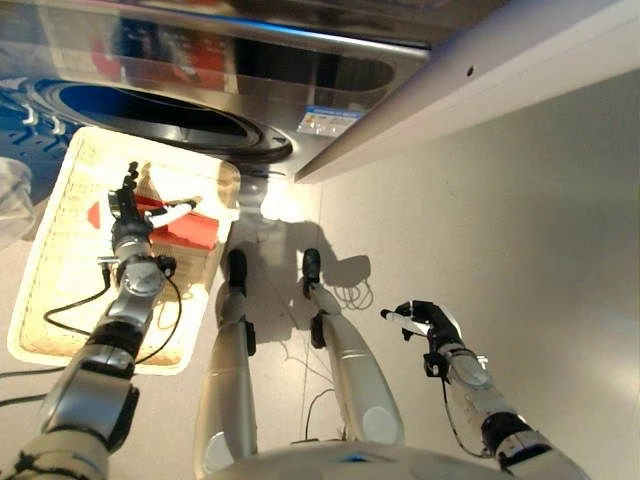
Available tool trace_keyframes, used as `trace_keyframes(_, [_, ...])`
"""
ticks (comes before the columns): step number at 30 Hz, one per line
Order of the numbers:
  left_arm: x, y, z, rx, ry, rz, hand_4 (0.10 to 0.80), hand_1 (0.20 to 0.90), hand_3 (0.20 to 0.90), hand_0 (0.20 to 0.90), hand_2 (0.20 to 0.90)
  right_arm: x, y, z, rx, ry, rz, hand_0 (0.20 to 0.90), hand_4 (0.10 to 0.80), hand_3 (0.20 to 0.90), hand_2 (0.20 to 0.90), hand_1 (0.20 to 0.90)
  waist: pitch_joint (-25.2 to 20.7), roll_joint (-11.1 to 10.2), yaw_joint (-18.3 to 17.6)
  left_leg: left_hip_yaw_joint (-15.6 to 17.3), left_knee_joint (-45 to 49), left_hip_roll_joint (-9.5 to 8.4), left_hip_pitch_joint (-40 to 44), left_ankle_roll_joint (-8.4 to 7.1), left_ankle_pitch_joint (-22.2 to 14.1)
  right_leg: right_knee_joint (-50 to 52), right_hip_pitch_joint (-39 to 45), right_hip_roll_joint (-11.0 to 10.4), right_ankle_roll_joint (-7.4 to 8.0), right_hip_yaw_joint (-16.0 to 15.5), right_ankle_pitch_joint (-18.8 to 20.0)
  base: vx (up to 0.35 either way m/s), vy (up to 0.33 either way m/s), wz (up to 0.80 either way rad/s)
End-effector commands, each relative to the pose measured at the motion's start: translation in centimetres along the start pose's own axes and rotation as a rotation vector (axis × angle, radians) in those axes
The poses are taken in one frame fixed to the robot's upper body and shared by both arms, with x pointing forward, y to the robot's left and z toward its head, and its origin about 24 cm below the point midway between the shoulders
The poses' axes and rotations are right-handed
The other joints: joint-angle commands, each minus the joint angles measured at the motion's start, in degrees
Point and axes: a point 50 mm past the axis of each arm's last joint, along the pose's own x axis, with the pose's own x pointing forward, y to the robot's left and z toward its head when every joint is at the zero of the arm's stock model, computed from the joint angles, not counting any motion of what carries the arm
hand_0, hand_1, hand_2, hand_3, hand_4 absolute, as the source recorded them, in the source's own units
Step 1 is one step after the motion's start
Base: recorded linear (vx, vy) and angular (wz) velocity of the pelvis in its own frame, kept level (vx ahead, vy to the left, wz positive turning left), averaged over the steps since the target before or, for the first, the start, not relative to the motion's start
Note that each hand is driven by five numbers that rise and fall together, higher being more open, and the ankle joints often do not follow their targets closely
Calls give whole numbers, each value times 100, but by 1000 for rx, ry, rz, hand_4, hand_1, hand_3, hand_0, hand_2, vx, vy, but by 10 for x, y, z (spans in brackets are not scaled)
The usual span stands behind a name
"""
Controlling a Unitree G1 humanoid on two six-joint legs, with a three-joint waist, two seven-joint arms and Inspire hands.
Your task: Pick up the clothes and place them into the washing machine
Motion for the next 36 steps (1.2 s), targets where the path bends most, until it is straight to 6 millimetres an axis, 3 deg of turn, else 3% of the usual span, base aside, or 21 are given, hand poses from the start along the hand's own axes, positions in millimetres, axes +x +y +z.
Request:
trace_keyframes(1, [12,36,-4,180,-69,185,800,900,900,900,900,-29,-34,-35,-23,67,-119,900,800,900,900,900,-229,-183,-56,-147,436,-33,-354,-202,-208,-456,93,-221,230,-15,496,-15,17,4])
trace_keyframes(2, [14,47,-11,403,-127,166,800,900,900,900,900,-31,-38,-38,-32,73,-125,900,800,900,900,900,-218,-152,-49,-159,444,-33,-367,-195,-197,-450,99,-230,240,-16,503,-13,18,4])
trace_keyframes(3, [15,50,-12,470,-145,159,800,900,900,900,900,-31,-39,-38,-37,73,-122,900,800,900,900,900,-213,-143,-48,-160,448,-32,-367,-193,-194,-442,97,-231,241,-19,502,-21,32,5])
trace_keyframes(4, [21,61,-12,652,-212,139,800,900,900,900,900,-32,-43,-37,-52,71,-119,900,800,900,900,900,-201,-117,-50,-161,456,-37,-366,-189,-192,-428,95,-230,241,-18,498,-12,24,5])
trace_keyframes(10, [29,70,-10,855,-252,115,800,900,900,900,900,-31,-46,-32,-63,58,-109,900,800,900,900,900,-195,-78,-70,-150,448,-39,-389,-180,-175,-415,66,-226,235,8,502,0,0,0])
trace_keyframes(14, [36,74,-4,938,-274,99,800,900,900,900,900,-29,-48,-29,-70,48,-107,900,800,900,900,900,-193,-73,-95,-147,451,-28,-406,-177,-174,-403,40,-221,228,28,501,0,0,0])
trace_keyframes(24, [58,66,41,1028,-421,48,800,900,900,900,900,-23,-53,-15,-83,14,-101,900,800,900,900,900,-147,-52,-236,-110,511,-30,-510,-171,-190,-336,-73,-196,208,60,502,-1,4,-1])
trace_keyframes(36, [51,34,44,938,-443,-151,800,900,900,900,900,-24,-64,-13,-82,21,-131,900,800,900,900,900,-82,-19,-369,-39,654,-57,-640,-155,-249,-259,-209,-155,185,127,518,0,14,-5])
